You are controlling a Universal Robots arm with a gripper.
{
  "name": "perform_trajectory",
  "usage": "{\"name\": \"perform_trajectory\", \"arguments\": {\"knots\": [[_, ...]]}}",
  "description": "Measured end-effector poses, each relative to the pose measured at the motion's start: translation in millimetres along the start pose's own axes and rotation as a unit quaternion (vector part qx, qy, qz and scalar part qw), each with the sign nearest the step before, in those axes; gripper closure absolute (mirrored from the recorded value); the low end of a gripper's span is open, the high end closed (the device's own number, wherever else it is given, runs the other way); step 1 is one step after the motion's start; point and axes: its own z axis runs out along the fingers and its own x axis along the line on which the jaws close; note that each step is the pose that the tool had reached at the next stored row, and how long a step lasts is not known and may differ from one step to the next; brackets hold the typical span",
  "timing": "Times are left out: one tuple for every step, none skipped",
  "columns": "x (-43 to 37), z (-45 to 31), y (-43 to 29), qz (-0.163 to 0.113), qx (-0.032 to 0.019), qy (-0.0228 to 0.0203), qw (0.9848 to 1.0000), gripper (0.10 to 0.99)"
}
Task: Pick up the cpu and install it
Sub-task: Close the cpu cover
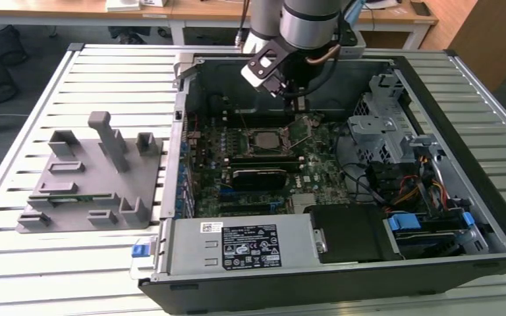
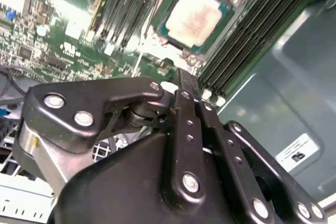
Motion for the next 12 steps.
{"name": "perform_trajectory", "arguments": {"knots": [[0.1, 0.8, 2.9, 0.0, 0.0, -0.0002, 1.0, 0.98], [0.1, 1.6, 4.9, 0.0, 0.0, -0.0003, 1.0, 0.98], [0.1, 2.3, 6.3, -0.002, 0.0002, -0.0004, 1.0, 0.98], [0.1, 2.8, 7.1, -0.005, 0.0004, -0.0004, 1.0, 0.98], [0.0, 3.4, 8.0, -0.008, 0.0007, -0.0003, 1.0, 0.98], [0.0, 4.1, 9.1, -0.011, 0.0008, -0.0002, 0.9999, 0.98], [-0.1, 4.5, 10.3, -0.012, 0.001, -0.0003, 0.9999, 0.98], [-0.1, 4.9, 11.6, -0.013, 0.0011, -0.0008, 0.9999, 0.98], [0.0, 5.2, 12.9, -0.013, 0.0012, -0.0011, 0.9999, 0.98], [0.1, 5.5, 14.6, -0.013, 0.0011, -0.0013, 0.9999, 0.98], [0.1, 5.7, 16.4, -0.013, 0.0012, -0.0014, 0.9999, 0.98], [0.2, 5.8, 17.8, -0.013, 0.0012, -0.0015, 0.9999, 0.98]]}}
